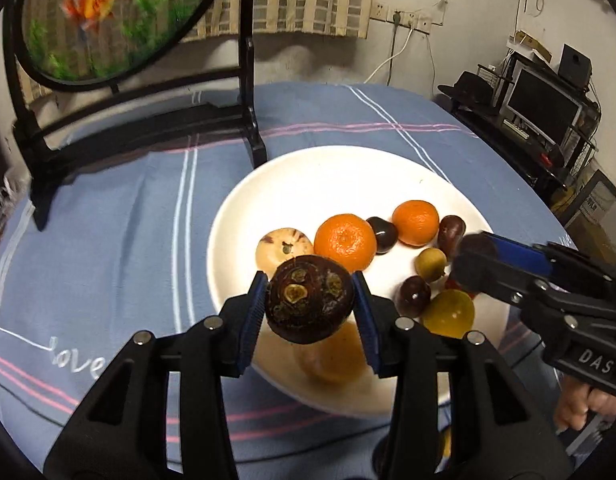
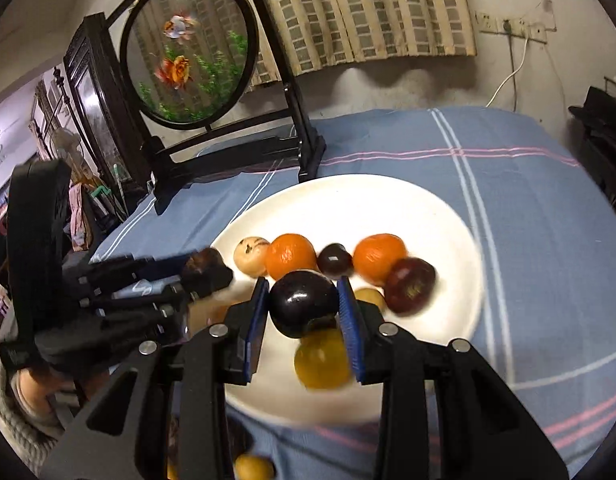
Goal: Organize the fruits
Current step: 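Carry both dark fruits onto the plate and open both tools, then grasp a pale yellow round fruit from the pile with the left tool and lift it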
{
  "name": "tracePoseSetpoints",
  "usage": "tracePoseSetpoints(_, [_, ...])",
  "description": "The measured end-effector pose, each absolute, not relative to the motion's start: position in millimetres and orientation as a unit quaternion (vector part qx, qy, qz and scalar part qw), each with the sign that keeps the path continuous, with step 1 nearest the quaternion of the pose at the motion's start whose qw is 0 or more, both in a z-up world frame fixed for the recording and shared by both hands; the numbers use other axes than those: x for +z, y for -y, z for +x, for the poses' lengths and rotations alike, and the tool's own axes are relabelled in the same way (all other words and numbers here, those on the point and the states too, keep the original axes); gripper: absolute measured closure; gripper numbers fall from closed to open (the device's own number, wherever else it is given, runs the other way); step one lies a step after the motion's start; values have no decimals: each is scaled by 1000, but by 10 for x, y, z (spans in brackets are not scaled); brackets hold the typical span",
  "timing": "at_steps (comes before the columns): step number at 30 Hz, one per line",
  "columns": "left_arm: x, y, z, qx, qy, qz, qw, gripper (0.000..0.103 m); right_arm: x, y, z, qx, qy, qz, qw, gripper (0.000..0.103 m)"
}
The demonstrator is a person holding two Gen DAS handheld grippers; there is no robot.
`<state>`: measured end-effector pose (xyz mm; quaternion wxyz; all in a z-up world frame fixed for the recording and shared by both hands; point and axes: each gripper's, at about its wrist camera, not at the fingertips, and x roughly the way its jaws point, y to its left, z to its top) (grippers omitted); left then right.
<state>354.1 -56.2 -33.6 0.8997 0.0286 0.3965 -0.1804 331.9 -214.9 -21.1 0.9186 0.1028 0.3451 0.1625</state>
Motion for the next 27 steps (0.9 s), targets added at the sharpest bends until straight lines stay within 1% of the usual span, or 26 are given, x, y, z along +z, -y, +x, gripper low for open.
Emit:
tracePoseSetpoints(1, [-371, 564, 3563, -181, -398, 26, 899, 59, -224, 2145, 3353, 166, -342, 106, 919, 67])
tracePoseSetpoints(3, [-439, 557, 3591, -179, -397, 25, 900, 48, -253, 2100, 3414, 163, -348, 85, 919, 67])
tracePoseSetpoints(4, [-455, 550, 3596, -178, -398, 25, 900, 39, -256, 2088, 3426, 159, -353, 77, 919, 67])
tracePoseSetpoints(5, [-472, 541, 3603, -176, -398, 25, 900, 36, -261, 2088, 3436, 156, -355, 74, 919, 67])
tracePoseSetpoints(7, [-468, 506, 3602, -172, -398, 22, 901, 36, -273, 2118, 3437, 159, -354, 77, 919, 67])
tracePoseSetpoints(9, [-425, 450, 3590, -168, -397, 15, 902, 32, -267, 2150, 3427, 156, -352, 81, 919, 67])
tracePoseSetpoints(11, [-377, 383, 3553, -161, -392, 5, 906, 19, -248, 2156, 3417, 159, -353, 82, 918, 66])
tracePoseSetpoints(12, [-342, 351, 3524, -159, -390, 1, 907, 18, -242, 2147, 3422, 156, -353, 81, 919, 61])
tracePoseSetpoints(13, [-314, 324, 3494, -157, -387, -2, 909, 18, -243, 2126, 3429, 152, -353, 77, 920, 42])
tracePoseSetpoints(14, [-290, 296, 3461, -153, -385, -5, 910, 17, -242, 2107, 3419, 146, -344, 74, 924, 38])
tracePoseSetpoints(18, [-202, 137, 3192, -140, -376, -17, 916, 15, -170, 2108, 3343, 140, -319, 73, 935, 38])
tracePoseSetpoints(22, [-221, -58, 2849, -136, -379, -28, 915, 10, 181, 2286, 2991, 155, -266, 102, 946, 36])
tracePoseSetpoints(23, [-234, -82, 2792, -137, -383, -30, 913, 10, 228, 2318, 2891, 157, -260, 107, 947, 32])
tracePoseSetpoints(24, [-256, -103, 2693, -142, -387, -30, 910, 10, 249, 2353, 2794, 159, -258, 110, 947, 24])
tracePoseSetpoints(25, [-271, -113, 2620, -145, -388, -28, 910, 10, 241, 2406, 2648, 161, -255, 113, 947, 23])
tracePoseSetpoints(26, [-291, -104, 2531, -148, -386, -21, 910, 10, 213, 2458, 2529, 157, -249, 119, 948, 16])
tracePoseSetpoints(27, [-320, -85, 2421, -149, -384, -10, 911, 9, 174, 2516, 2422, 149, -244, 129, 949, 11])
